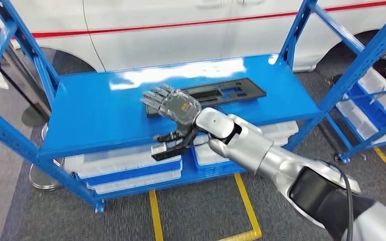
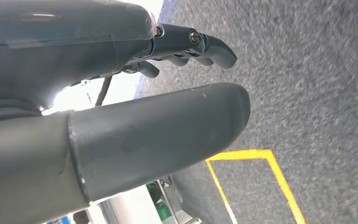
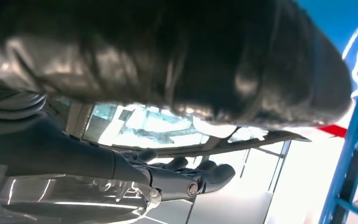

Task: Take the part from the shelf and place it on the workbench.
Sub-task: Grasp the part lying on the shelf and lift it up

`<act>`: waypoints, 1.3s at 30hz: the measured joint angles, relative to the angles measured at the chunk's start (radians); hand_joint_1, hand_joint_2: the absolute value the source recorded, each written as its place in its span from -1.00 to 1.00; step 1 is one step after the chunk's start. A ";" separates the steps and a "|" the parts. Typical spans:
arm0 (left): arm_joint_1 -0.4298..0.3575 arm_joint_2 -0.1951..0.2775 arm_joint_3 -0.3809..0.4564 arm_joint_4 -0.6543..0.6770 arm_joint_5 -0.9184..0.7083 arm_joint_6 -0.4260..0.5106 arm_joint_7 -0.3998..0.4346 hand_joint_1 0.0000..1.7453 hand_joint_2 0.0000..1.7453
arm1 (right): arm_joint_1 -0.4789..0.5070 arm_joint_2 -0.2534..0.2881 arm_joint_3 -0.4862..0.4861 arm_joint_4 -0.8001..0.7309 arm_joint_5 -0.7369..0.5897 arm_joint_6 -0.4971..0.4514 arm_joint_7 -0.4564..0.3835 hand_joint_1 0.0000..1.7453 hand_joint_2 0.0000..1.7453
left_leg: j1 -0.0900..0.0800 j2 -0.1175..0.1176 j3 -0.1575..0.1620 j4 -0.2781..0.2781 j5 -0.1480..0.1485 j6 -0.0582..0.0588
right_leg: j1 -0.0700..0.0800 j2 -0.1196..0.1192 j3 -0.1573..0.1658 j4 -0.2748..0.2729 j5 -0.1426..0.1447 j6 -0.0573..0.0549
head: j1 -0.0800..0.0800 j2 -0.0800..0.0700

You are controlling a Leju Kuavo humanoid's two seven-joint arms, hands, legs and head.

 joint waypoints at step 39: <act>-0.004 -0.010 0.000 -0.003 0.060 0.018 0.005 -1.00 -1.00 | 0.002 0.014 -0.109 0.128 -0.083 -0.002 -0.013 -1.00 -1.00 | -0.005 -0.003 -0.013 0.003 0.009 -0.016 | 0.011 -0.004 0.058 -0.098 0.038 -0.028 | -0.006 0.000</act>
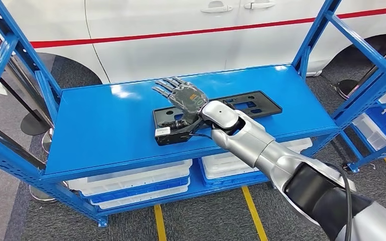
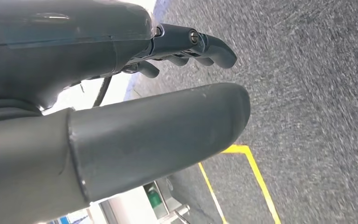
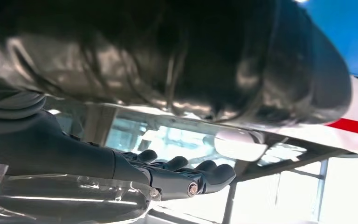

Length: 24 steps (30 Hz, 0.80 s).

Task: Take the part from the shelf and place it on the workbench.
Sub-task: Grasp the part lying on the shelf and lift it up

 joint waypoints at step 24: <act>0.032 -0.017 0.000 0.001 -0.022 0.000 -0.067 -1.00 -1.00 | 0.050 -0.003 -0.138 0.035 -0.192 0.130 -0.126 -1.00 1.00 | 0.000 0.003 0.005 -0.001 0.002 0.001 | 0.003 0.001 -0.001 0.005 -0.001 0.013 | 0.000 0.000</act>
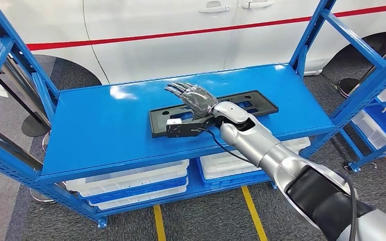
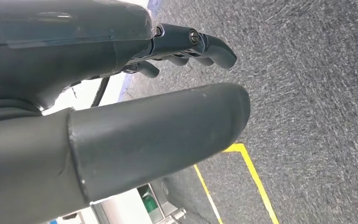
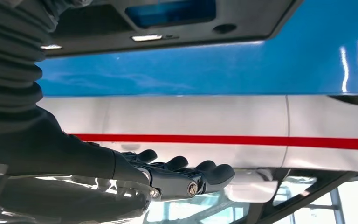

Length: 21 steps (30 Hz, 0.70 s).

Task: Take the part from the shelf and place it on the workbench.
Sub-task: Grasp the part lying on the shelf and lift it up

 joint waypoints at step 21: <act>0.001 -0.003 0.000 0.020 0.018 -0.062 -0.053 -1.00 -1.00 | -0.054 -0.017 0.039 0.044 -0.097 0.168 -0.088 -1.00 1.00 | 0.000 0.000 0.000 0.000 0.000 0.000 | 0.000 0.000 0.000 0.001 0.000 0.000 | 0.000 0.000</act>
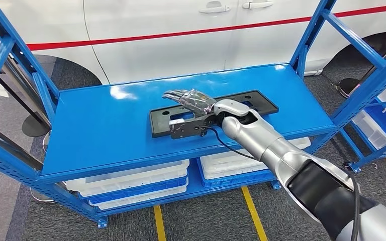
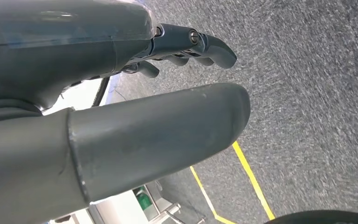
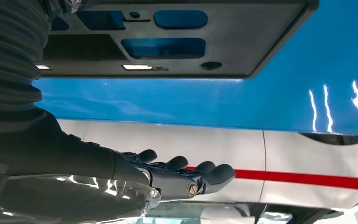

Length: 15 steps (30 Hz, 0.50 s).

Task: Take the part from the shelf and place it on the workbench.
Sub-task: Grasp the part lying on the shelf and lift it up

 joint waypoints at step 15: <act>0.000 0.000 0.000 0.005 0.048 -0.023 0.002 -1.00 -1.00 | -0.038 -0.001 0.128 0.079 -0.011 -0.007 0.022 -1.00 1.00 | 0.000 0.000 0.000 0.000 0.000 0.000 | 0.000 0.000 0.000 0.000 0.000 0.000 | 0.000 0.000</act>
